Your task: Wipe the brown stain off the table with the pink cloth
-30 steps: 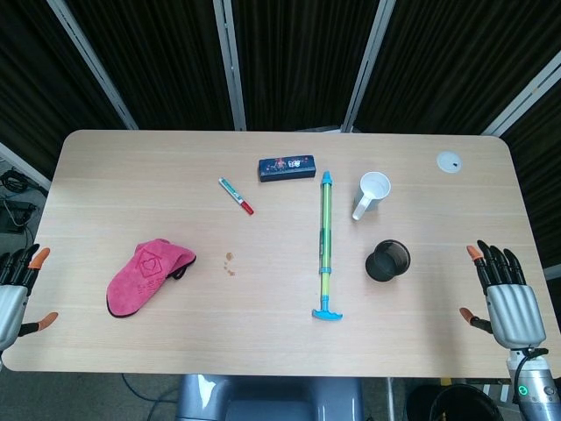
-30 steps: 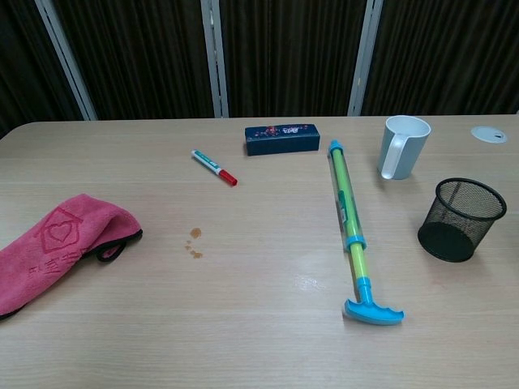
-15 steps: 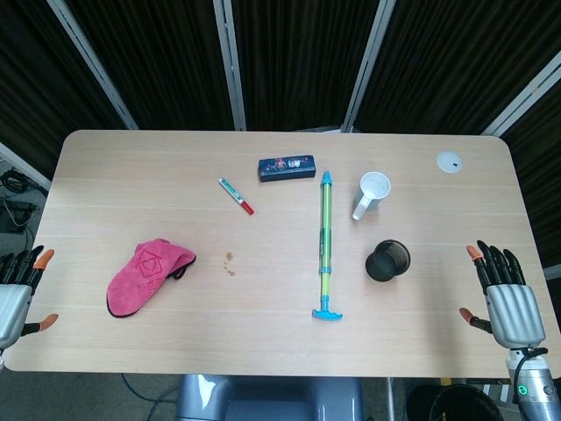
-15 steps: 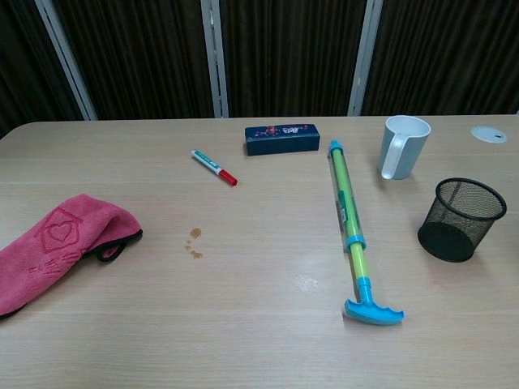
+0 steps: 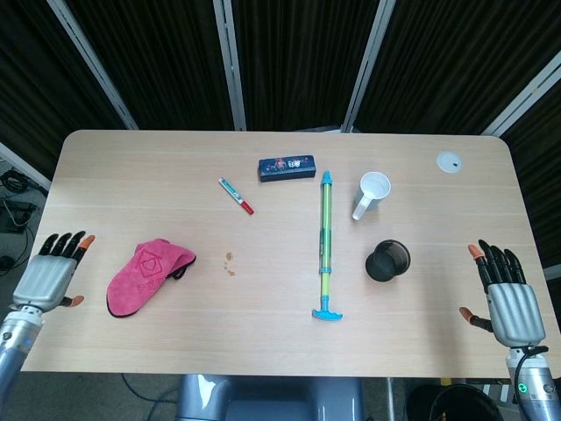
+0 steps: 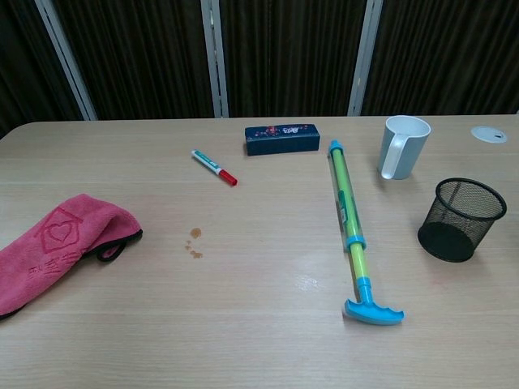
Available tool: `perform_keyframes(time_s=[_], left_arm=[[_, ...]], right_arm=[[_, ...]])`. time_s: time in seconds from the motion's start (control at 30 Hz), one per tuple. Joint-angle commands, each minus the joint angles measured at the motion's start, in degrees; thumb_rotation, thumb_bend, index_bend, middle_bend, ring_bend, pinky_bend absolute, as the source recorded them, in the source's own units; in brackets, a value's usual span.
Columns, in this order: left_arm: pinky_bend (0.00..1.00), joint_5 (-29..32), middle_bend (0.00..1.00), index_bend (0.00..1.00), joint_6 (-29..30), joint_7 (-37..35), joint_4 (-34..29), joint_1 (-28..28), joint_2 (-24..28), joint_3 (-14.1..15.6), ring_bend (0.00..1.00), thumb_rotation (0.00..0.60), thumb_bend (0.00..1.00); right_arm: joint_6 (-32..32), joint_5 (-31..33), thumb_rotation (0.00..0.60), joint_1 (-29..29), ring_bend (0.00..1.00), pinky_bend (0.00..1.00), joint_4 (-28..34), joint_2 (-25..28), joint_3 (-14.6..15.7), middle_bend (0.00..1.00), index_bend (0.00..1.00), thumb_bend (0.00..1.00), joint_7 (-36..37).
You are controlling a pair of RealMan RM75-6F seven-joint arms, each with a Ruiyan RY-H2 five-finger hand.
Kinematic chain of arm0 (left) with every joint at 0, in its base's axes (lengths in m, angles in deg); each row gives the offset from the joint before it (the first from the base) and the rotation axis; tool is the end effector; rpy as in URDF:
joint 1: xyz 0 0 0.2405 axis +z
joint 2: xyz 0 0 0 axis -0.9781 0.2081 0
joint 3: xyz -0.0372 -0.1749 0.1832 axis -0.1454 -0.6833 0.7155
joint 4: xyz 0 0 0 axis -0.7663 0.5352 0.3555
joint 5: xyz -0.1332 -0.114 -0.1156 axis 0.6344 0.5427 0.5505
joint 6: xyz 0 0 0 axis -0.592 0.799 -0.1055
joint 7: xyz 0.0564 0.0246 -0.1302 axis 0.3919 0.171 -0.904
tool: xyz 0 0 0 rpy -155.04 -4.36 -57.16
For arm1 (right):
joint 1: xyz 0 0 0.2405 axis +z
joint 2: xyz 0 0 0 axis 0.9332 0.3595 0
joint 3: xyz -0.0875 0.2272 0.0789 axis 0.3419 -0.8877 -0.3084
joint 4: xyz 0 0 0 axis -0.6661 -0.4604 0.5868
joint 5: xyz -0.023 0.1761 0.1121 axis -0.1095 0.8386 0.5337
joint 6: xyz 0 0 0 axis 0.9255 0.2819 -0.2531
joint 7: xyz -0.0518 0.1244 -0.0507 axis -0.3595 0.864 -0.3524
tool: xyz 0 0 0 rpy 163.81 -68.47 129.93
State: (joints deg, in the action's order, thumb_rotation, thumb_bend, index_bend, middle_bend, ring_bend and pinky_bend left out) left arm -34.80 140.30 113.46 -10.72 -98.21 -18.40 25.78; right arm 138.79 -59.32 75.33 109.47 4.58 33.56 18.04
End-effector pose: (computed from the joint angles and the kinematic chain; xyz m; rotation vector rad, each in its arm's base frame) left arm -0.2967 0.2561 0.1186 -1.6994 -0.8476 -0.4292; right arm -0.3056 -0.1954 0.1446 1.4050 -0.8527 0.9035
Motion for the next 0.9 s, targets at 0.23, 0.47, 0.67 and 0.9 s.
perform_keyframes(time_s=[0.23, 0.47, 0.67, 0.9], left_arm=[[0.00, 15.1, 0.00, 0.02, -7.2, 12.3, 7.9, -11.5, -12.2, -3.4, 0.00, 0.600, 0.00], [0.03, 20.6, 0.00, 0.07, -7.8, 17.3, 11.5, -16.0, -18.0, -2.0, 0.00, 0.600, 0.00], [0.05, 23.1, 0.00, 0.11, -8.0, 18.3, 15.0, -17.3, -21.2, 0.1, 0.00, 0.600, 0.01], [0.22, 21.1, 0.15, 0.38, -6.3, 15.9, 18.8, -17.0, -24.3, 1.5, 0.11, 0.600, 0.06]], right_arm=[[0.0, 0.4, 0.600, 0.0, 0.00, 0.00, -0.5, 0.1, -0.3, 0.00, 0.00, 0.00, 1.3], [0.7, 0.0, 0.600, -0.2, 0.00, 0.00, -0.7, 0.0, -0.3, 0.00, 0.00, 0.00, 1.5], [1.2, 0.1, 0.600, -0.4, 0.00, 0.00, -0.8, 0.0, -0.4, 0.00, 0.00, 0.00, 2.1], [1.2, 0.2, 0.600, -0.4, 0.00, 0.00, -0.9, -0.1, -0.5, 0.00, 0.00, 0.00, 2.3]])
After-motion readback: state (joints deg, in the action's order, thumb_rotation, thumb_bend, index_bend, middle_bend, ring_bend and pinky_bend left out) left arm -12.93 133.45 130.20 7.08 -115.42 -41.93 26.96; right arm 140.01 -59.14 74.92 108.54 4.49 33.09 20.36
